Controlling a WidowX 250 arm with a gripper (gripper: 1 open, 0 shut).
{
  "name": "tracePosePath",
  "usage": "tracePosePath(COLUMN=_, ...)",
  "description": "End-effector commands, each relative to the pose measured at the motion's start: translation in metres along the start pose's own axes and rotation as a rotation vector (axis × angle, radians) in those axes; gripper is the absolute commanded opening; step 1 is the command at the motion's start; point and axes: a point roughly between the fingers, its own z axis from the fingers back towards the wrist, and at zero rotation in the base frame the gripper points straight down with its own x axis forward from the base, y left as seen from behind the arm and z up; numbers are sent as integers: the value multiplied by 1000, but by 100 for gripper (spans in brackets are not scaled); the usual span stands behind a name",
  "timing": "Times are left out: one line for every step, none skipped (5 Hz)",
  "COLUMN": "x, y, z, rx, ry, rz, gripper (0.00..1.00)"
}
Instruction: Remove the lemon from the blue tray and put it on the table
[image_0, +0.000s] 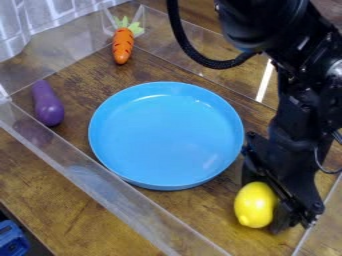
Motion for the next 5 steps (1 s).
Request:
tracePosePath(x=12, y=2, z=33, rx=6, ry=-94, rz=20, gripper=0)
tracePosePath(x=13, y=1, z=35, rx=3, ry=-100, rz=32, gripper=0)
tracePosePath(x=13, y=0, z=37, rx=0, ry=-105, rz=44, gripper=0)
tracePosePath(x=14, y=-1, z=39, rx=-4, ry=-111, rz=56, gripper=0)
tracePosePath(x=15, y=-2, z=41, rx=-7, ry=-117, rz=70, gripper=0)
